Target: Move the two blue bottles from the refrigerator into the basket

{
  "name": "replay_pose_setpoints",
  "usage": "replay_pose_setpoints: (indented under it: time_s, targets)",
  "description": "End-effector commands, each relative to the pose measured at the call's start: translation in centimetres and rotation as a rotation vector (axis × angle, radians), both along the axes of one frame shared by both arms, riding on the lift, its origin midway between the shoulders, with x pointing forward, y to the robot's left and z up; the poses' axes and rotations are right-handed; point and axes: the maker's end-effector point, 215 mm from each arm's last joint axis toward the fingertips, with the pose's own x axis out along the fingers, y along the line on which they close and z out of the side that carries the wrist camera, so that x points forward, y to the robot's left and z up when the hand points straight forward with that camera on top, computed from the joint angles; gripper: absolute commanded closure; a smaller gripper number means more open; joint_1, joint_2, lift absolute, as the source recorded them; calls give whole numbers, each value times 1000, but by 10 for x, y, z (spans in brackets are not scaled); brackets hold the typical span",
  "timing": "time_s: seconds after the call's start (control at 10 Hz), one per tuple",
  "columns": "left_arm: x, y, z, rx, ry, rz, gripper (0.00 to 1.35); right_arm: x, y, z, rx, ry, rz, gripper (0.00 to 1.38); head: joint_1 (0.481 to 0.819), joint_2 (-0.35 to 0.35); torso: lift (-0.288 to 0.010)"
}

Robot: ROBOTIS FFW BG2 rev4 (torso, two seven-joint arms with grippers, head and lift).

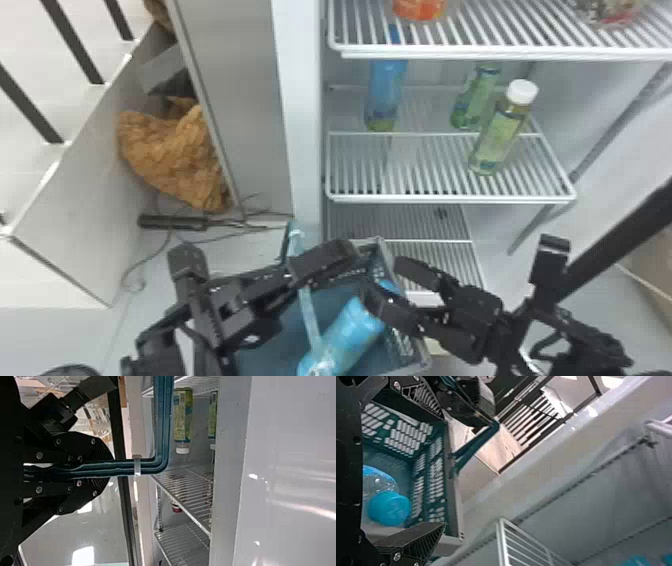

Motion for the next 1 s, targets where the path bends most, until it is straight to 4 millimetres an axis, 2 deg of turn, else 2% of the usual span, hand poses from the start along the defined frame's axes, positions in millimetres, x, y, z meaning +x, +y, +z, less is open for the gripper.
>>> replay_pose_setpoints:
  time_s: [0.0, 0.5, 0.7, 0.9]
  targets:
    - [0, 0, 0, -1, 0, 0, 1197, 11, -14, 13, -18, -51, -38, 128, 695, -71, -220]
    - [0, 1, 0, -2, 2, 2, 1199, 67, -60, 62, -90, -269, -198, 130, 695, -137, -220]
    - [-1, 1, -1, -2, 4, 2, 1197, 91, -75, 69, -124, -331, -252, 130, 695, -161, -220]
    - [-2, 1, -1, -1, 5, 0, 1197, 113, -86, 67, -152, -367, -291, 130, 695, -181, -220]
